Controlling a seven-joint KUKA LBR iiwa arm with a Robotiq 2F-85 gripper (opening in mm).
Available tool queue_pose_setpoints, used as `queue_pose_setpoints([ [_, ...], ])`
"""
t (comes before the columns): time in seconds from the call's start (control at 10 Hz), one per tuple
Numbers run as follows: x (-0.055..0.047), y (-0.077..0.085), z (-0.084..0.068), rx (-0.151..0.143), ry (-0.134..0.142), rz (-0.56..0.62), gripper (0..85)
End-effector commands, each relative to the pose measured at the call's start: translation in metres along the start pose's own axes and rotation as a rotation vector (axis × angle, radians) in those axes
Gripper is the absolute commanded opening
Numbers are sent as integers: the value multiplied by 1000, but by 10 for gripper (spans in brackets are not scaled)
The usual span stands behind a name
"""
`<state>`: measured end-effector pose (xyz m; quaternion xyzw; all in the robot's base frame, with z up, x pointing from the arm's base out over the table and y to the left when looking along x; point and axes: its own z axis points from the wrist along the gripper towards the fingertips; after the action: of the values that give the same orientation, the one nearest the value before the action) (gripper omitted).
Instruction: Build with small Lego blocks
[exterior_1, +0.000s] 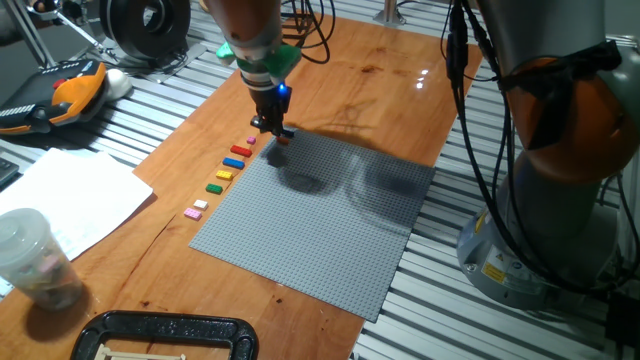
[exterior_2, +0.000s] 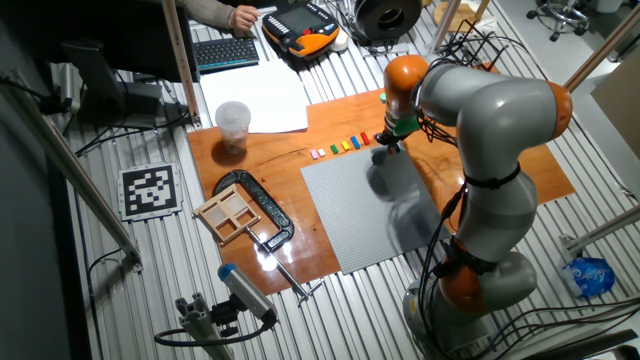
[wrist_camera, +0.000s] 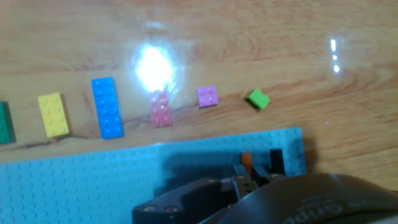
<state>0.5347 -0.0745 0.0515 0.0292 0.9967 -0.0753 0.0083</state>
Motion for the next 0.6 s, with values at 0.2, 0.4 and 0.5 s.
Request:
queue_pose_setpoints([
  [0.2, -1, -1, 5, -10, 1, -15, 170],
  [0.4, -3, -2, 6, -22, 11, -24, 170],
  [0.5, -2, -1, 6, -31, 16, -23, 170],
])
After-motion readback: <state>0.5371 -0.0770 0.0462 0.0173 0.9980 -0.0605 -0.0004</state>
